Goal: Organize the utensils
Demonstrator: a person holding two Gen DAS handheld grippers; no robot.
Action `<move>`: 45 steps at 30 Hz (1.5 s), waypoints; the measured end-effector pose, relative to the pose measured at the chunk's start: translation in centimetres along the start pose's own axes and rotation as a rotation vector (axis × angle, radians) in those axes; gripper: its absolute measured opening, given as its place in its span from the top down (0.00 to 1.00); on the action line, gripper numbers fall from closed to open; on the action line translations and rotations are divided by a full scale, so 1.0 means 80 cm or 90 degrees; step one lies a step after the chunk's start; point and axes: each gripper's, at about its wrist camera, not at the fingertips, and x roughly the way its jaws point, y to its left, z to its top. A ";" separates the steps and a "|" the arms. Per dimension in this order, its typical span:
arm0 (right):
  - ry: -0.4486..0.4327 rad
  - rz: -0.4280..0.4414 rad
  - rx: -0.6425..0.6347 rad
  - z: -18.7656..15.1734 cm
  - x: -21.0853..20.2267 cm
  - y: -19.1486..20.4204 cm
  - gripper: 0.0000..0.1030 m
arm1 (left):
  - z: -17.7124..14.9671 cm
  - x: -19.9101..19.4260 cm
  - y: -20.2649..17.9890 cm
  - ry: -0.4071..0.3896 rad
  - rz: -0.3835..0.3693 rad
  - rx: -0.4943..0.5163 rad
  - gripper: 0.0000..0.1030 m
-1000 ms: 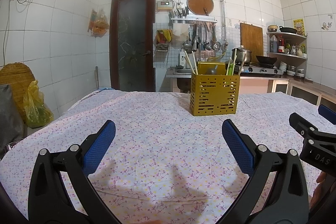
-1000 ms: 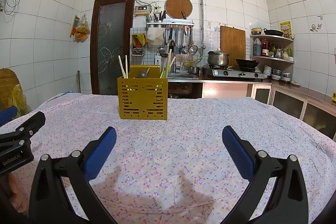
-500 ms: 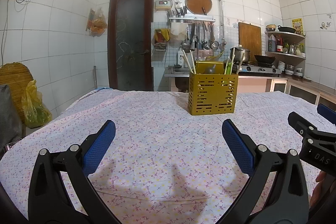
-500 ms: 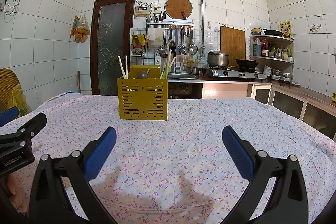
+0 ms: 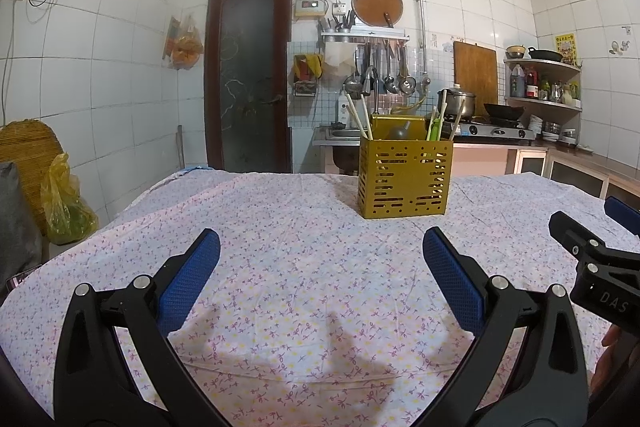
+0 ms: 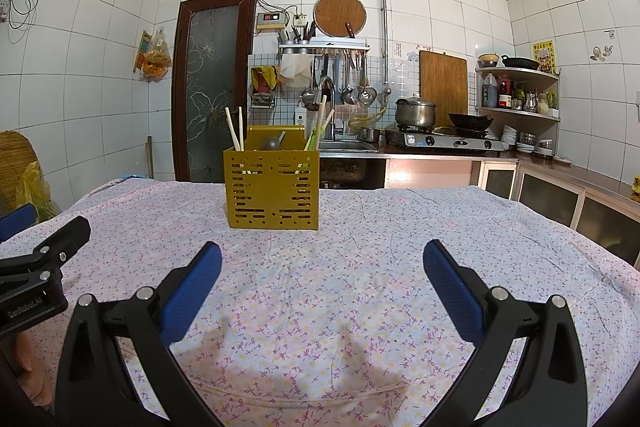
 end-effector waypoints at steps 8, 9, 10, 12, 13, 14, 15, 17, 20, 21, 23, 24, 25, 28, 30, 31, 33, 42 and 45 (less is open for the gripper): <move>0.000 0.000 0.000 0.000 0.000 0.000 0.04 | 0.000 -0.001 -0.001 -0.002 0.000 0.002 0.05; 0.000 0.000 0.000 0.000 0.000 0.000 0.04 | 0.000 0.000 -0.001 -0.002 0.000 0.002 0.05; 0.000 0.000 0.000 0.000 0.000 0.000 0.04 | 0.000 0.000 -0.001 -0.001 0.000 0.001 0.05; 0.000 0.000 0.000 0.000 0.000 0.000 0.04 | 0.000 0.000 -0.001 -0.001 0.000 0.001 0.05; 0.000 0.000 0.000 0.000 0.000 0.000 0.04 | 0.001 0.000 -0.001 -0.001 0.000 0.001 0.05; 0.000 0.000 0.000 0.000 0.000 0.000 0.04 | 0.000 0.000 -0.001 -0.001 0.000 0.001 0.05; 0.000 0.000 0.000 0.000 0.000 0.000 0.04 | 0.000 0.000 -0.001 -0.001 0.000 0.002 0.05; 0.000 0.000 0.000 0.000 0.000 0.000 0.04 | 0.001 0.000 -0.001 -0.001 0.000 0.001 0.05; 0.000 0.000 0.000 0.000 0.000 0.000 0.04 | 0.001 0.000 -0.001 -0.001 0.000 0.001 0.05; 0.000 0.000 0.000 0.000 0.000 0.000 0.04 | 0.001 0.000 -0.001 -0.001 0.000 0.002 0.05; 0.000 0.000 0.000 0.000 0.000 0.000 0.04 | 0.001 0.000 0.000 -0.001 0.000 0.002 0.05; 0.000 0.000 0.000 0.000 0.000 0.000 0.04 | 0.001 0.000 0.000 -0.001 0.000 0.002 0.05; 0.000 0.000 0.000 0.000 0.000 0.000 0.04 | 0.001 0.000 -0.001 -0.001 0.000 0.002 0.05; 0.000 0.000 0.000 0.000 0.000 0.000 0.04 | 0.002 0.000 -0.001 -0.001 0.000 0.002 0.05; 0.000 0.000 0.000 0.000 0.000 0.000 0.04 | 0.002 0.000 0.000 -0.001 0.000 0.002 0.05; 0.000 0.000 0.000 -0.001 0.000 0.000 0.04 | 0.002 0.000 -0.001 -0.001 -0.001 0.002 0.05; -0.001 0.000 0.000 -0.001 0.000 0.000 0.04 | 0.001 0.000 -0.002 0.000 0.000 0.004 0.05; -0.001 0.000 0.000 0.000 0.000 0.000 0.04 | -0.006 0.002 -0.007 0.002 0.006 0.015 0.05; -0.001 0.000 0.000 -0.001 0.000 0.000 0.04 | -0.006 0.002 -0.007 -0.001 0.005 0.017 0.05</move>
